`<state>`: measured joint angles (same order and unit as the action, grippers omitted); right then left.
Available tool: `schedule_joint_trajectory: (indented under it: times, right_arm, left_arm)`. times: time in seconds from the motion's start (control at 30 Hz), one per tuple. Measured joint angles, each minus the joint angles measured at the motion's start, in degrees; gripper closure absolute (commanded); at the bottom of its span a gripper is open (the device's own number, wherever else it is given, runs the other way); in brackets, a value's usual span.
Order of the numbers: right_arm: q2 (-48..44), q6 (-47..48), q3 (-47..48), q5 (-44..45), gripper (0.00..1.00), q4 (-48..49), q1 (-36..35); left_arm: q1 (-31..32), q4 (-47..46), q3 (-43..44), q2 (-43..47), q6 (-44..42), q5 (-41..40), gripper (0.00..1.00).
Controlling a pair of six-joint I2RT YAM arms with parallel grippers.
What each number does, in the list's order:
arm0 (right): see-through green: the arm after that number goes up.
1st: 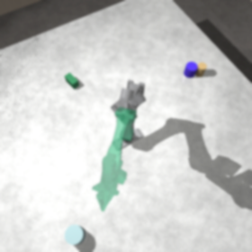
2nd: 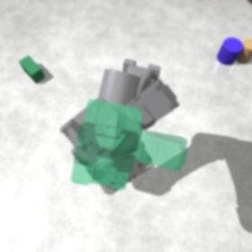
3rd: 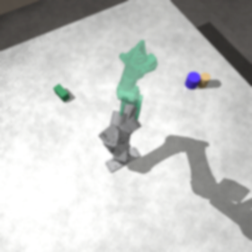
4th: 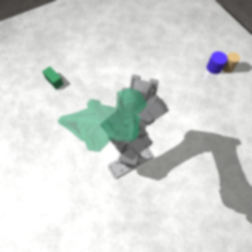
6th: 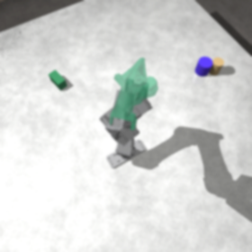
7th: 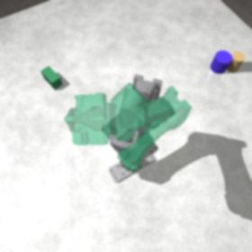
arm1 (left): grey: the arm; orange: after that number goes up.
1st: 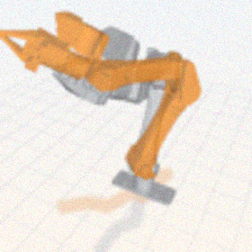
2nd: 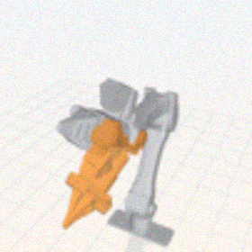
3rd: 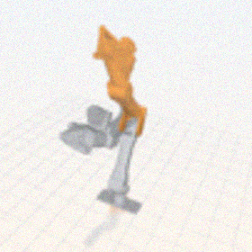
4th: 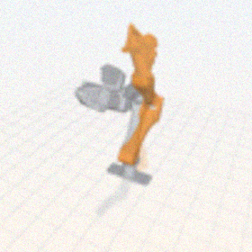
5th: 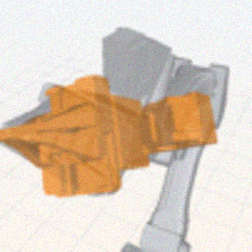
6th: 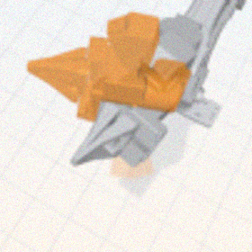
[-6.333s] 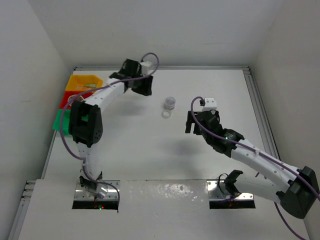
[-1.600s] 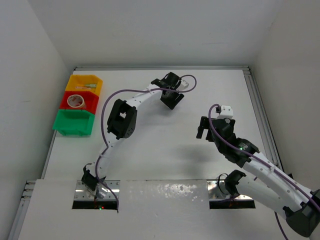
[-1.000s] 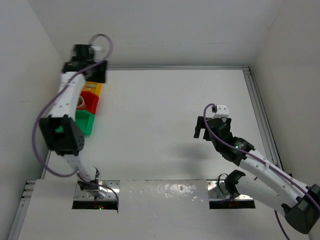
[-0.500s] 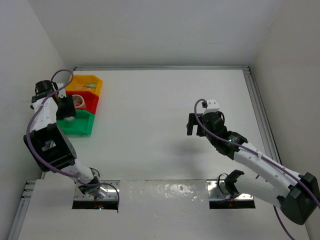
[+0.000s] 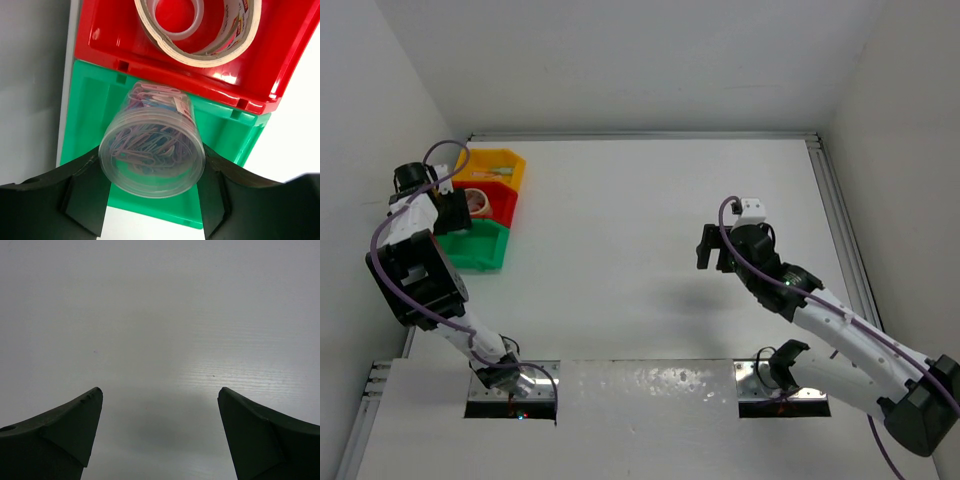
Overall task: Sort the stationery into containers
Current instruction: Place the stationery in the storage box.
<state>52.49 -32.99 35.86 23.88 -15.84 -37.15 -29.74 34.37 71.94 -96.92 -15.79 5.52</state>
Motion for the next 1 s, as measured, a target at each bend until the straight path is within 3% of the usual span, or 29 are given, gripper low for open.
schedule_joint_trajectory:
  times: [0.33, 1.0]
  right_arm:
    - [-0.70, -1.14, 0.96, 0.15, 0.06, -1.68, 0.00]
    - [-1.66, -1.97, 2.14, 0.37, 0.06, -2.86, 0.00]
  left_arm:
    - [-0.28, -2.40, -0.90, -0.04, 0.04, 0.46, 1.00]
    - [-1.16, 4.28, -0.70, 3.15, -0.22, -0.28, 1.00]
